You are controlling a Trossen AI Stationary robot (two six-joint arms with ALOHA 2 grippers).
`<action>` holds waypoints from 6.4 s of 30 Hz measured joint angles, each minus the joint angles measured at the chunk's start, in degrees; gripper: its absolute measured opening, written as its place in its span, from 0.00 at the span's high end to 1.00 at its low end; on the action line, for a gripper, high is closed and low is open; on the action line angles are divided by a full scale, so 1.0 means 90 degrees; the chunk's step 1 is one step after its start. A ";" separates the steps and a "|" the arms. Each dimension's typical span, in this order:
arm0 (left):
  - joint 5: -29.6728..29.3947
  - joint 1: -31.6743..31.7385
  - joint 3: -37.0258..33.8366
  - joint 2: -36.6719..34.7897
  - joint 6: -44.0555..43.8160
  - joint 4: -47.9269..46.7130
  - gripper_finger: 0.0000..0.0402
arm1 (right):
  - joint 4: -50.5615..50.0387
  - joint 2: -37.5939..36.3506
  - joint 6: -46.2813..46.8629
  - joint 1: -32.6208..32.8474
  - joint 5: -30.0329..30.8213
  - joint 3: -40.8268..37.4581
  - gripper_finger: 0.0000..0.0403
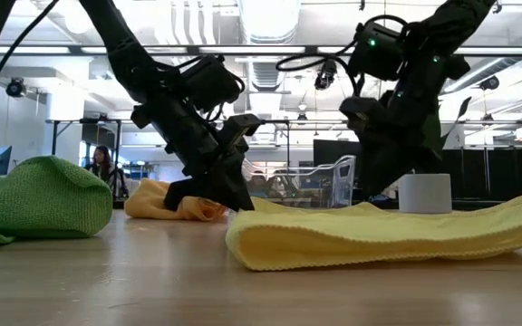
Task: Fold microfiber towels
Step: Fold the yellow microfiber towel
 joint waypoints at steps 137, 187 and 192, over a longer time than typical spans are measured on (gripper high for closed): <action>-0.1104 -0.2067 0.0191 -0.1520 0.6343 -0.0349 1.00 | 0.0125 -0.1331 -0.2011 0.4395 0.3119 0.0326 0.98; 0.0353 -0.3184 0.0733 0.0216 0.5743 0.0801 1.00 | 0.1782 -0.0085 -0.1662 0.5458 0.2047 -0.0372 0.98; 0.0382 -0.3184 0.0716 0.0364 0.5489 0.0879 1.00 | 0.2321 -0.0058 -0.1642 0.5474 0.1763 -0.0593 0.98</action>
